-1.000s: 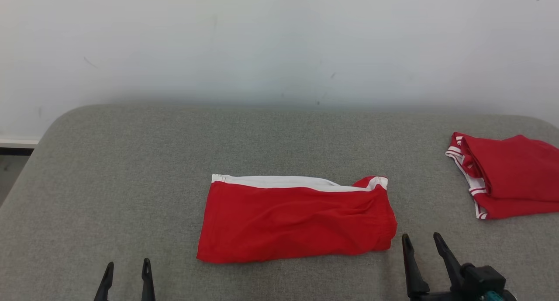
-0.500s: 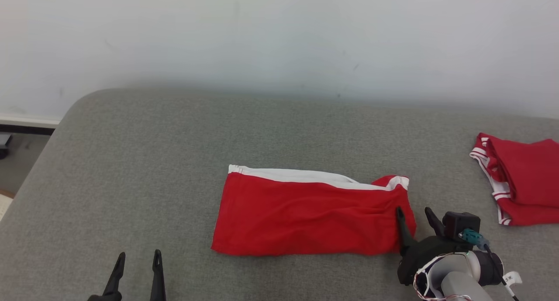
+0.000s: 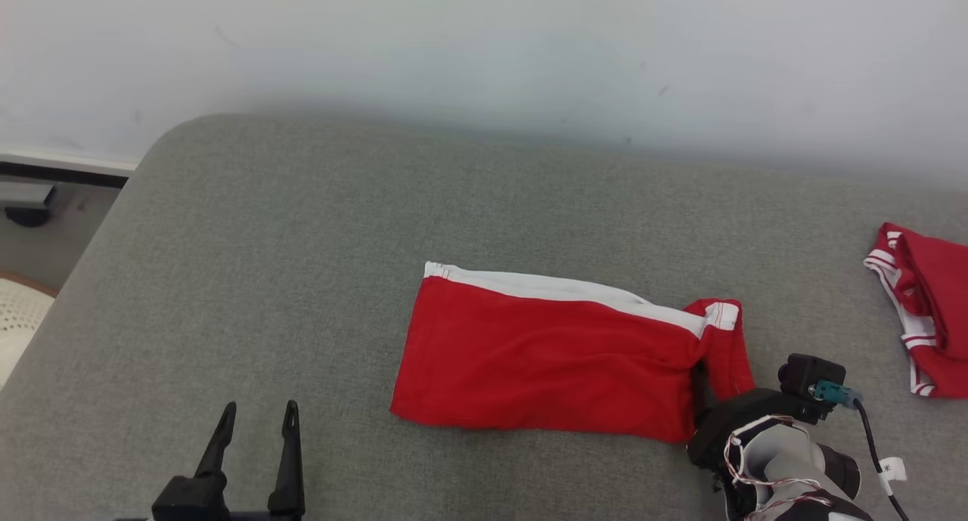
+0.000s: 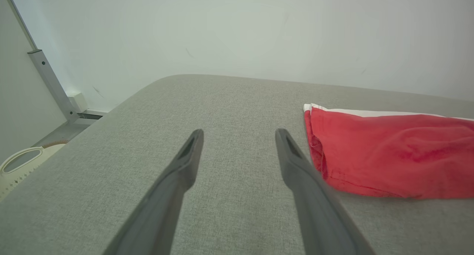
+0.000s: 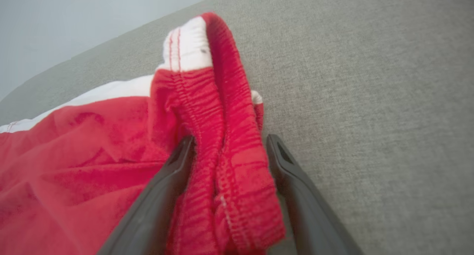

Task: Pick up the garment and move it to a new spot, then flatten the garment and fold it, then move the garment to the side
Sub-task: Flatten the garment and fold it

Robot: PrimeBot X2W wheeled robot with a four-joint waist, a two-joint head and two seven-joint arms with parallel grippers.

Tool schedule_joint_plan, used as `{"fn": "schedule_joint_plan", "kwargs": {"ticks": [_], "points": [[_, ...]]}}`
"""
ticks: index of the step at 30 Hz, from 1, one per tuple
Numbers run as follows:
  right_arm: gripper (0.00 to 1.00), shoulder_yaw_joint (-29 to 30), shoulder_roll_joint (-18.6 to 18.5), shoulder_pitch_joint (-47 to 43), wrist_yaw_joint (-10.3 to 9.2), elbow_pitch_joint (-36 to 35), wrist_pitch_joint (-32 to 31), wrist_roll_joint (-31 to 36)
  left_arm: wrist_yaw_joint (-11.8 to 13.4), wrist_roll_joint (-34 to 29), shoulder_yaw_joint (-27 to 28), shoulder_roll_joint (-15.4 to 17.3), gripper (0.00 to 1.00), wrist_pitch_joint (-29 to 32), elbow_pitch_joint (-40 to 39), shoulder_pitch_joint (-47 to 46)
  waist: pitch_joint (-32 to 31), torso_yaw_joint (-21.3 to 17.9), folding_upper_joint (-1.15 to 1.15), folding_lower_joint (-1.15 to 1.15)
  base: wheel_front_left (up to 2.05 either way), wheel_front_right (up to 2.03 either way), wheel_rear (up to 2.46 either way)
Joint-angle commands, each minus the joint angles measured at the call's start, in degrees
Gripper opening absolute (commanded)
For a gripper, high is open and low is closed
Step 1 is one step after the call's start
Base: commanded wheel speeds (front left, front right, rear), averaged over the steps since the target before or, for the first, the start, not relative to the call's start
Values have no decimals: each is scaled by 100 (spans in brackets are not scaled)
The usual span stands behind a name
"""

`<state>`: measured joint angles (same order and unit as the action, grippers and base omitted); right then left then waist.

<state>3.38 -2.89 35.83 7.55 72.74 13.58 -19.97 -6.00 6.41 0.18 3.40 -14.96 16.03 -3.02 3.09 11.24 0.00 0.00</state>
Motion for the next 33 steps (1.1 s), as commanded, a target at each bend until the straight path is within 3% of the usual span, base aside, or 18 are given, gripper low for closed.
{"fn": "schedule_joint_plan", "kwargs": {"ticks": [1, 4, 5, 6, 7, 21, 28, 33], "points": [[100, -20, 1, 14, -17, 39, -54, -107, -5, -32, -12, -24, 100, -19, 26, -83, 81, 91, 0, 0, 0, 0, 0], [100, -79, 9, 27, -17, 101, -163, -312, -36, -30, -57, -26, 100, -19, 66, -160, 135, 166, 0, 0, 0, 0, 0], [47, -98, 13, 33, -17, 112, -168, -335, -44, -23, -64, -28, 100, -19, 71, -187, 151, 180, 0, 0, 0, 0, 0], [37, -114, 17, 32, -17, 123, -155, -342, -38, -9, -61, -28, 100, -19, 72, -197, 162, 184, 0, 0, 0, 0, 0], [0, -128, 23, 23, -17, 132, -133, -355, -41, 13, -48, -29, 100, -19, 74, -196, 170, 183, 0, 0, 0, 0, 0], [0, -46, -629, -114, -18, 120, 107, -216, -3, 215, 146, -48, 100, -18, 78, 58, -42, -321, 0, 0, 0, 0, 0], [0, -285, -474, 103, -17, -180, -32, -444, 41, 247, 111, -51, 100, -19, 65, 84, -92, -446, 0, 0, 0, 0, 0], [0, -944, -240, 102, -17, -1027, -487, -1086, 76, 310, 77, -53, 100, -19, 52, 121, -110, -479, 0, 0, 0, 0, 0]]}}
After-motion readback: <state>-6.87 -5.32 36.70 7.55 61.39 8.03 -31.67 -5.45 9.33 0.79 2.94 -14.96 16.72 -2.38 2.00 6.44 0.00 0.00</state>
